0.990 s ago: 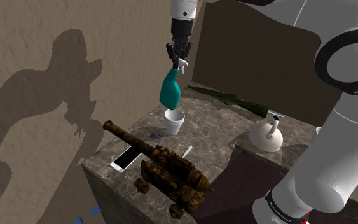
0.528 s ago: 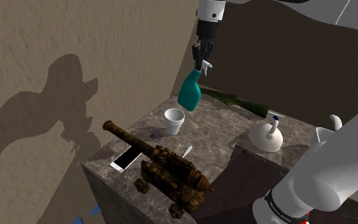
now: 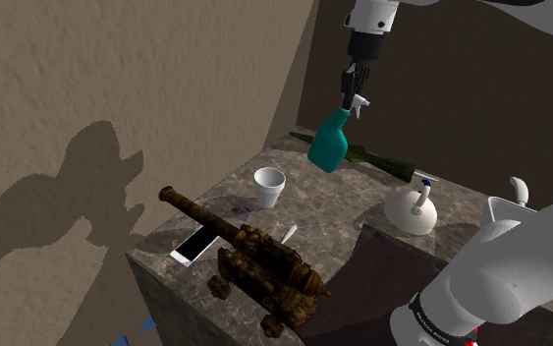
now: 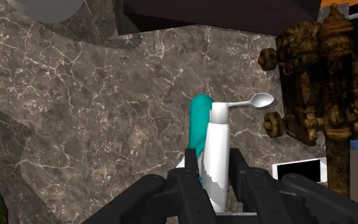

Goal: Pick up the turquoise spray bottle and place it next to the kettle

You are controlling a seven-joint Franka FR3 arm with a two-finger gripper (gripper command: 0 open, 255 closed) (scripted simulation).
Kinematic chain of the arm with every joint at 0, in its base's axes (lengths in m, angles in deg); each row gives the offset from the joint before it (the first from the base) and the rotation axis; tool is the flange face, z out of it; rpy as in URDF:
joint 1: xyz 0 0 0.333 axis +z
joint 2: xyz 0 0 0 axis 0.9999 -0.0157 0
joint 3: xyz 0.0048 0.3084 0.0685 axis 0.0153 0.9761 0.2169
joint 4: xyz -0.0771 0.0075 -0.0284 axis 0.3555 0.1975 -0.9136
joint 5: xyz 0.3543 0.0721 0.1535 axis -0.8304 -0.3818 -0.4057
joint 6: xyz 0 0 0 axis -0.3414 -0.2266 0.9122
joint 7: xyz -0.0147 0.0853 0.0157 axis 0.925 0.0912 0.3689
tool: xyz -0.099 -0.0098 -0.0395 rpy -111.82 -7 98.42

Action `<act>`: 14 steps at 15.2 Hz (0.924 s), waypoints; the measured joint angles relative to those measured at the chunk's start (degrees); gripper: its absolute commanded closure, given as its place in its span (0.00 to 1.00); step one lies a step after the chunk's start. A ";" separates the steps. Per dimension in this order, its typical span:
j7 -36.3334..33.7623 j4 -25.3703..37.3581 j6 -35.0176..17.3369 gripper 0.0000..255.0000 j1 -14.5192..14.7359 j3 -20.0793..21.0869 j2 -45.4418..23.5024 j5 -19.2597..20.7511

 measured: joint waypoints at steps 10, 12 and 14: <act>11.52 -7.80 1.92 1.00 -4.41 -7.78 10.04 4.65; 14.05 -8.08 2.78 1.00 -5.32 -9.56 11.36 5.85; 16.71 -8.44 3.76 1.00 -6.27 -11.41 12.93 7.23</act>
